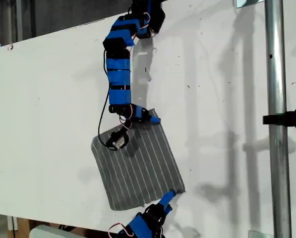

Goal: Grasp corners of a towel and fold twice.

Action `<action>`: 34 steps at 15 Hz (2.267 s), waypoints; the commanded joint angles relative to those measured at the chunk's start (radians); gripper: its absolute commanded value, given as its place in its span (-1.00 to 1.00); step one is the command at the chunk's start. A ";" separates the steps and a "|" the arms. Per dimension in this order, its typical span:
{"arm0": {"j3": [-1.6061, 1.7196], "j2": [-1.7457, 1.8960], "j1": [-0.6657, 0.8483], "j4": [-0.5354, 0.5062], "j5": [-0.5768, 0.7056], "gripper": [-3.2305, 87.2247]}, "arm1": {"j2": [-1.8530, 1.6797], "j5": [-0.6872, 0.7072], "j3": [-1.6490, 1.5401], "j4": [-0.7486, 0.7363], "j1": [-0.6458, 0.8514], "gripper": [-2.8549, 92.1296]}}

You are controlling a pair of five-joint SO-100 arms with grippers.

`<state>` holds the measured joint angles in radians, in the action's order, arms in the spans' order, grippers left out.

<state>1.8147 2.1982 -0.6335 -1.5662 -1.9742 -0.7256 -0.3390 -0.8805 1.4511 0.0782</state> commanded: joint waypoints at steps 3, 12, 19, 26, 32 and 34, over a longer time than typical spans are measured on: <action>-0.009 0.023 0.025 0.012 0.026 -0.35 | 0.000 -0.048 -0.054 0.043 0.006 -0.53; -0.091 -0.058 0.087 -0.040 0.060 -0.39 | -0.037 -0.087 -0.074 0.031 -0.008 -0.94; -0.041 -0.098 0.278 0.012 0.250 -0.15 | -0.060 -0.098 -0.067 0.025 -0.008 -0.94; 0.345 -0.133 0.288 0.360 0.204 -0.25 | -0.094 -0.104 -0.041 0.025 0.009 -0.95; 0.422 -0.307 0.276 0.571 0.153 -0.29 | -0.109 -0.104 -0.021 0.017 0.031 -0.95; 0.374 -0.410 0.270 0.598 0.155 -0.29 | -0.107 -0.104 -0.020 0.014 0.034 -0.95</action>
<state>2.2580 1.8254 -0.3605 -0.9925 -1.8116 -0.7869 -0.4357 -0.9388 1.4696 0.0798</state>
